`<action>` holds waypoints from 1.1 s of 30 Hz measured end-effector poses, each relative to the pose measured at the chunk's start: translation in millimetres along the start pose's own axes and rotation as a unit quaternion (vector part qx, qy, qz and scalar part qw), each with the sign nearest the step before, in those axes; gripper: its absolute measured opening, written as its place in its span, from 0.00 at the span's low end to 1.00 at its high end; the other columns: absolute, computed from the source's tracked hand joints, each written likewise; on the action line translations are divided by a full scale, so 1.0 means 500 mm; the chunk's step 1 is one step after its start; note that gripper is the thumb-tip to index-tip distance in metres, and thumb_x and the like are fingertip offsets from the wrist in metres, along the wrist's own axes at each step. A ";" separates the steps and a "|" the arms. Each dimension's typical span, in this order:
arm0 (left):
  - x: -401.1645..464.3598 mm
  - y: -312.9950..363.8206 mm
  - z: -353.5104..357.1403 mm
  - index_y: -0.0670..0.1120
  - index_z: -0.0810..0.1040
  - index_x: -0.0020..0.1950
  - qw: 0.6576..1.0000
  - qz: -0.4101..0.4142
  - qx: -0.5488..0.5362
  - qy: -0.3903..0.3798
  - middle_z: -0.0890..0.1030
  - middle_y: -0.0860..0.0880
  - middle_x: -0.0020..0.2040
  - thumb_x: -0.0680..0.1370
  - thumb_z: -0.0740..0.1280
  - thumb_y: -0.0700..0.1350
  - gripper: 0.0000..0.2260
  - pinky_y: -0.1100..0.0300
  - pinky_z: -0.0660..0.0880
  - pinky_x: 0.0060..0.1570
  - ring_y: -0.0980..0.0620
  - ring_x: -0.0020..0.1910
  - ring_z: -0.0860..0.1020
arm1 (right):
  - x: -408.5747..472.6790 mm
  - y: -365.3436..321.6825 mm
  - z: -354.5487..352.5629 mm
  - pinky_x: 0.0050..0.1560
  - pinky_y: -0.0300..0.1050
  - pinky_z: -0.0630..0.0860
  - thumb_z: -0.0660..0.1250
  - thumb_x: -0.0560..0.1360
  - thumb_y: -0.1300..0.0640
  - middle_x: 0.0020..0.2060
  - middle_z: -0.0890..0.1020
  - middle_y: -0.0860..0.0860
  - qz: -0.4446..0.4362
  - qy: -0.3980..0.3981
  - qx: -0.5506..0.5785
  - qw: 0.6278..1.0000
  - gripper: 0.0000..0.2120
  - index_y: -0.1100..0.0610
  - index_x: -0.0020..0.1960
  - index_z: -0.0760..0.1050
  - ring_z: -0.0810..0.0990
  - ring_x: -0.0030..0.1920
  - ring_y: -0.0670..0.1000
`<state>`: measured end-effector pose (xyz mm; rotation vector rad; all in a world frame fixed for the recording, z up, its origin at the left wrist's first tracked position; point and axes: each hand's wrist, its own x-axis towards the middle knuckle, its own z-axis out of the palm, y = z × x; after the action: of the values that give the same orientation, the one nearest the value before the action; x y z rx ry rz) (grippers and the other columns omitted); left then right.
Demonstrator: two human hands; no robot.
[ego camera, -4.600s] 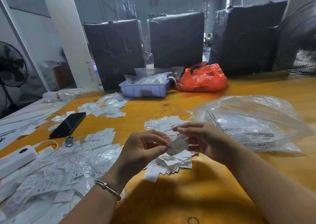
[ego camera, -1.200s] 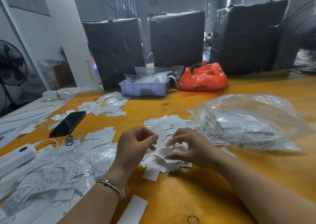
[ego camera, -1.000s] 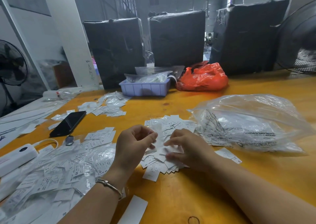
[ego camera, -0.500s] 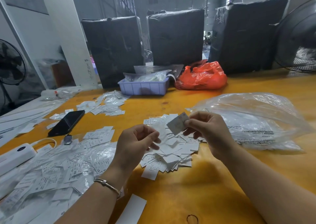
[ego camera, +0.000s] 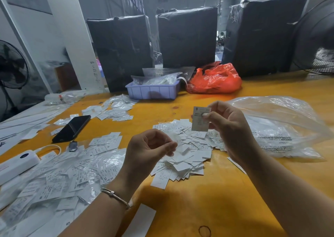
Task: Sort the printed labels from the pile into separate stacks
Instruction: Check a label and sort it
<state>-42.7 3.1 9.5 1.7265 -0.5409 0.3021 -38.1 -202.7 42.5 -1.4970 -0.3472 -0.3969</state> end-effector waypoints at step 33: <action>-0.002 -0.004 0.007 0.37 0.82 0.44 0.996 -0.007 0.039 -0.083 0.84 0.45 0.36 0.71 0.73 0.45 0.11 0.61 0.79 0.35 0.48 0.34 0.84 | -0.009 -0.014 0.008 0.33 0.29 0.67 0.72 0.72 0.65 0.31 0.80 0.42 -0.102 -0.168 -0.247 0.949 0.05 0.57 0.41 0.84 0.75 0.32 0.39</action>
<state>-42.7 0.3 6.4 1.8413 -0.6446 0.1713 -45.1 -198.8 46.9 -2.0361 -0.7164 -0.4101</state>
